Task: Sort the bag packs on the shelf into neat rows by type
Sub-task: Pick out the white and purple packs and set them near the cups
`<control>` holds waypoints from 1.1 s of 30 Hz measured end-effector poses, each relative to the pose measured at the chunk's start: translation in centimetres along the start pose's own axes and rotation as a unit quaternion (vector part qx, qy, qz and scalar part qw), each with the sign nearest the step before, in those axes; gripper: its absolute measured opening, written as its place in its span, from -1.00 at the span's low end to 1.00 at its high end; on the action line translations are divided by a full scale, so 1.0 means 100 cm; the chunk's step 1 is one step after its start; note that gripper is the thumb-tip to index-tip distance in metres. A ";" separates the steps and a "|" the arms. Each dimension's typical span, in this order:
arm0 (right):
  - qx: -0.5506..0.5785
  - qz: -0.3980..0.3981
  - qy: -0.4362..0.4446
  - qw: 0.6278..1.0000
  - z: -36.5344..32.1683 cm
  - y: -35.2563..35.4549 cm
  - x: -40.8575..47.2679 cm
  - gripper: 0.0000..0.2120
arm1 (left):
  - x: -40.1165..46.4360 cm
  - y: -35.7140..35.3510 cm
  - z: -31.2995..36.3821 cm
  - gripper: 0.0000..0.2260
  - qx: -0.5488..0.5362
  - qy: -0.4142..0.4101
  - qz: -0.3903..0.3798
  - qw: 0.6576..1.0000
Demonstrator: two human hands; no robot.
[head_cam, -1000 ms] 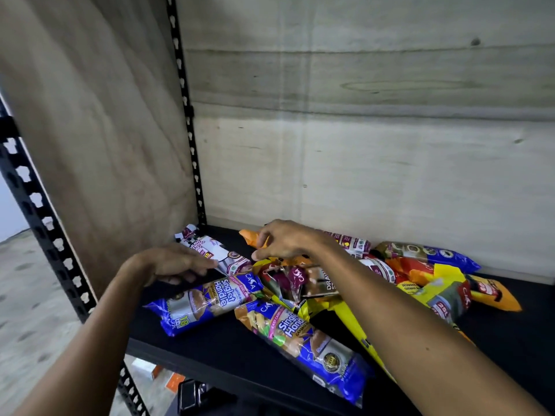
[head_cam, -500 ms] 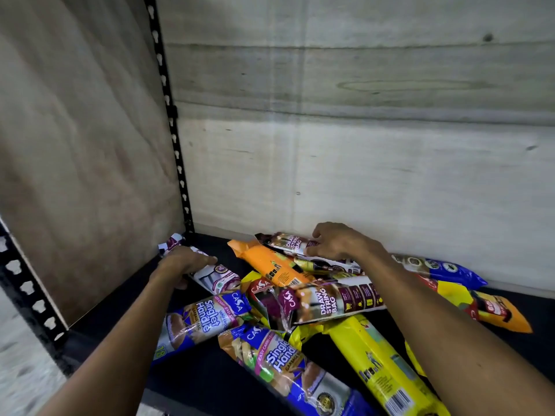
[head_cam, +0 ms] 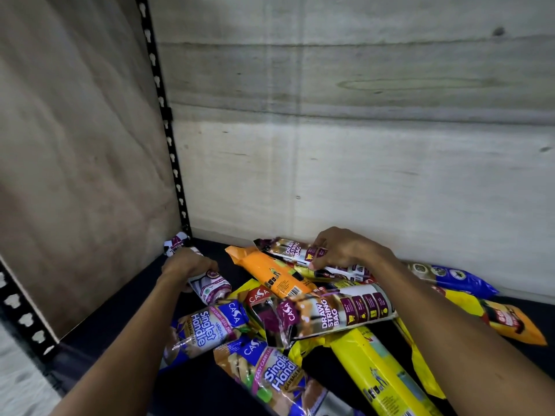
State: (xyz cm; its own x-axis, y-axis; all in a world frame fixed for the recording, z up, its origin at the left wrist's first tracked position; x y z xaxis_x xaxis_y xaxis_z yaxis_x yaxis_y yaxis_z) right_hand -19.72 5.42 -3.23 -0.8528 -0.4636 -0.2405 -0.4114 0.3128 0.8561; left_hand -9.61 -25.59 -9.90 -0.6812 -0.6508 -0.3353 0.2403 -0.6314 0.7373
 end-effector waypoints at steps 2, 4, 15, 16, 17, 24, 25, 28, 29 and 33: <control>0.014 0.010 0.002 1.000 0.000 0.001 -0.001 -0.42 | 0.003 0.003 -0.003 -0.59 -0.012 0.000 0.007 1.000; 0.022 0.022 0.003 1.000 -0.001 0.003 -0.003 -0.42 | 0.022 0.003 -0.013 -0.47 -0.018 0.003 0.016 1.000; 0.021 0.073 0.018 0.997 -0.005 0.018 -0.017 -0.36 | -0.013 0.028 -0.001 -0.56 -0.087 -0.038 0.097 0.991; 0.016 0.076 0.017 0.997 -0.005 0.019 -0.020 -0.36 | -0.017 0.029 0.003 -0.55 -0.094 -0.050 0.096 0.990; 0.012 0.079 0.016 0.997 -0.003 0.020 -0.024 -0.35 | -0.020 0.030 0.007 -0.56 -0.096 -0.060 0.097 0.989; 0.012 0.123 -0.009 0.992 0.015 0.034 -0.059 -0.31 | -0.073 0.030 0.052 -0.71 -0.109 -0.160 0.092 0.977; 0.015 0.129 -0.013 0.991 0.018 0.037 -0.066 -0.28 | -0.092 0.028 0.060 -0.77 -0.120 -0.170 0.089 0.974; 0.013 0.148 -0.025 0.989 0.030 0.048 -0.090 -0.20 | -0.121 0.017 0.080 -0.80 -0.137 -0.193 0.071 0.969; 0.014 0.155 -0.030 0.987 0.036 0.053 -0.100 -0.19 | -0.131 0.013 0.086 -0.78 -0.140 -0.201 0.060 0.968; 0.017 0.182 -0.059 0.981 0.061 0.067 -0.136 -0.27 | -0.159 -0.008 0.110 -0.54 -0.133 -0.233 0.043 0.962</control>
State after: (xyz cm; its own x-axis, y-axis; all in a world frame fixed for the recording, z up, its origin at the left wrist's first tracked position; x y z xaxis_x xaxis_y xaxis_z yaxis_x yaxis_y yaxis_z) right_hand -12.80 18.85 3.00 -0.9758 -0.2171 0.0260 -0.0810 0.4693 0.8793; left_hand -6.57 -10.08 1.36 -0.8721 -0.4848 0.0666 0.4365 -0.7090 0.5539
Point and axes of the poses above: each hand's wrist, its own x-axis towards the middle knuckle, its own y-axis out of the back of the hand, z = x × y, the point moved 4 cm from there along x, towards the middle knuckle, and after that the axes turned 8 degrees about x, right-handed, at the moved point
